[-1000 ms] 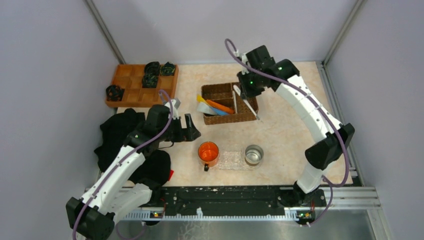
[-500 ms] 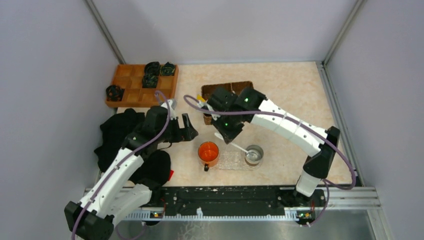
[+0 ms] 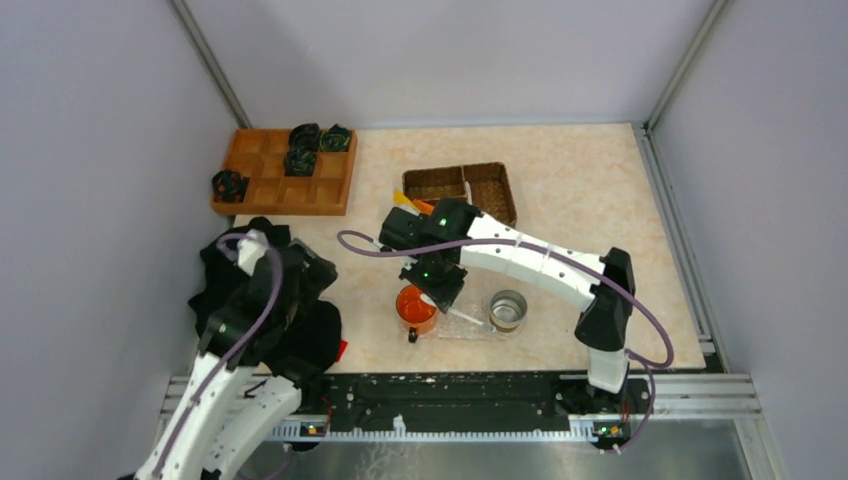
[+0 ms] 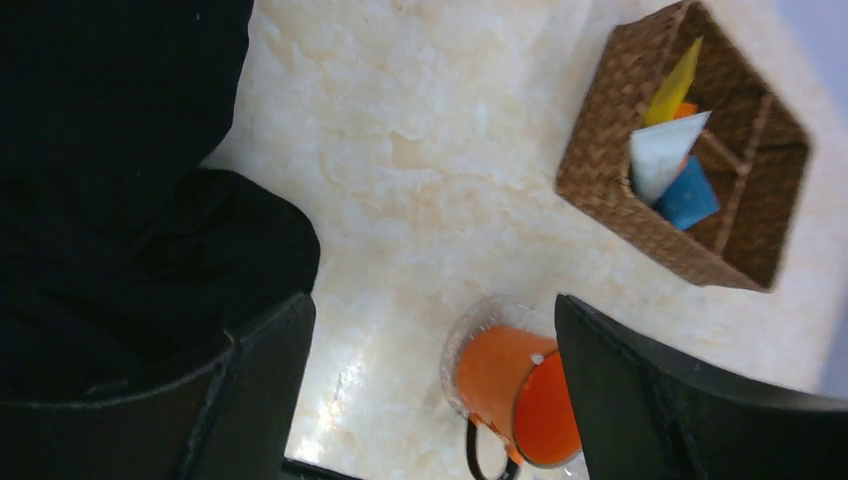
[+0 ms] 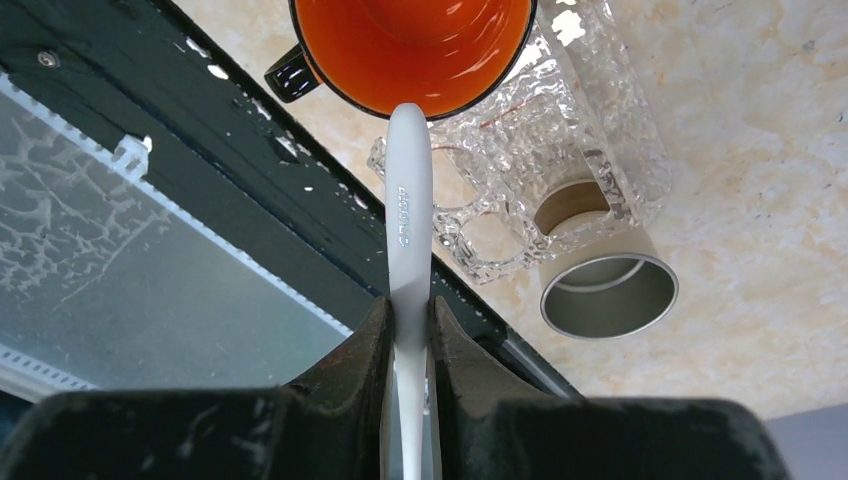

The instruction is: Prepare toiletry sets of a toothbrush and toothpaste on the tray

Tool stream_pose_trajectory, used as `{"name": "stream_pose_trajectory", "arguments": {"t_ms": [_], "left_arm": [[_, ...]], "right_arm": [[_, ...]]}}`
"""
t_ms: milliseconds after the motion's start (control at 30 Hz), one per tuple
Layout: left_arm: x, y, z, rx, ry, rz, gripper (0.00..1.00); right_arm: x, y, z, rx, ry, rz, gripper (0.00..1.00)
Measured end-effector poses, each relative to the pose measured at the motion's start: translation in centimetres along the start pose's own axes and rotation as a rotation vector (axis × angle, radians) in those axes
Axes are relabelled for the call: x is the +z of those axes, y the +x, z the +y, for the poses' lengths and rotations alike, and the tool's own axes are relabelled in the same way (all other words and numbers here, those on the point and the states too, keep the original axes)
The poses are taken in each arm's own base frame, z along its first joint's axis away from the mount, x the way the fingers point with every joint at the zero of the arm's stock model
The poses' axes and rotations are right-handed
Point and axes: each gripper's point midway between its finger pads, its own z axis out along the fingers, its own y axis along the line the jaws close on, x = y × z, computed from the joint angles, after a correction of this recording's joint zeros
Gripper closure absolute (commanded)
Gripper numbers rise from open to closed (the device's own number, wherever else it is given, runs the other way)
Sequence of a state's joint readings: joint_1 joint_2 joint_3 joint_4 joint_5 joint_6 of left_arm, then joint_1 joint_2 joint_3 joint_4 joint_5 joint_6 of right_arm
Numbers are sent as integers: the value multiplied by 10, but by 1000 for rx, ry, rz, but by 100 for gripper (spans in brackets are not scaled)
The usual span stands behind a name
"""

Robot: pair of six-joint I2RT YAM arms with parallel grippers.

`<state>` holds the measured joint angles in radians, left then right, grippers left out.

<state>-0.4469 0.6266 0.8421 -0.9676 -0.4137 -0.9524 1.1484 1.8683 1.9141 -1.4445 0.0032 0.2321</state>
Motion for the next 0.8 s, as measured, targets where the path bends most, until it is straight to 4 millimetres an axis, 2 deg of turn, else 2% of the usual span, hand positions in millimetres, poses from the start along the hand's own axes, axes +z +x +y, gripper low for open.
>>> {"name": "stream_pose_trajectory", "arguments": {"t_ms": [100, 200, 333, 433, 600, 800], "left_arm": [[-23, -16, 12, -131, 41, -99, 6], [-44, -28, 25, -242, 98, -181, 7], [-59, -34, 36, -318, 140, -233, 7], [-62, -35, 40, -335, 148, -245, 6], [-62, -33, 43, -329, 138, -240, 6], [-62, -33, 43, -317, 135, -243, 6]], "right_arm": [[10, -2, 1, 0, 6, 27, 100], [21, -12, 4, -2, 5, 42, 100], [33, -26, 9, -4, -6, 49, 100], [45, -34, 13, -5, -15, 61, 100], [62, -33, 14, -4, -11, 103, 100], [63, -32, 14, -4, -11, 108, 100]]}}
